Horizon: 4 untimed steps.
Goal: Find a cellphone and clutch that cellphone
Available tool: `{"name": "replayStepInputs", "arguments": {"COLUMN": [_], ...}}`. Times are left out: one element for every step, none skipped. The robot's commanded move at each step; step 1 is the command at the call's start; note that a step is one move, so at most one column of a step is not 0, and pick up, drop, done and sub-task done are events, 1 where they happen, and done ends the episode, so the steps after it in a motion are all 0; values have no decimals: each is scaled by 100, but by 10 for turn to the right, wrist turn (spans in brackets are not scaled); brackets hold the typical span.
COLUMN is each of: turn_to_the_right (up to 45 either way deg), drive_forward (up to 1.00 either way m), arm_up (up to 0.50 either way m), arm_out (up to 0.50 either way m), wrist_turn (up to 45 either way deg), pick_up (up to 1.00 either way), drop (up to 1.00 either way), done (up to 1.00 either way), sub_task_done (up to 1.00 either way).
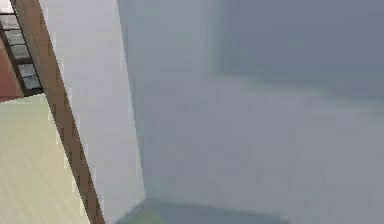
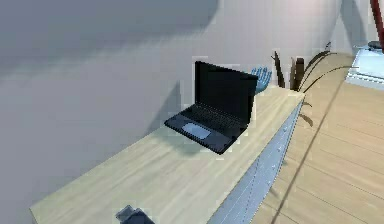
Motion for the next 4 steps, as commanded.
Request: {"name": "replayStepInputs", "arguments": {"turn_to_the_right": [-120,0,0,0], "drive_forward": [0,0,0,0], "arm_up": [0,50,38,0], "arm_out": [0,0,0,0], "wrist_turn": [0,0,0,450], "pick_up": [0,0,0,0], "drop": [0,0,0,0], "done": [0,0,0,0], "sub_task_done": [0,0,0,0]}}
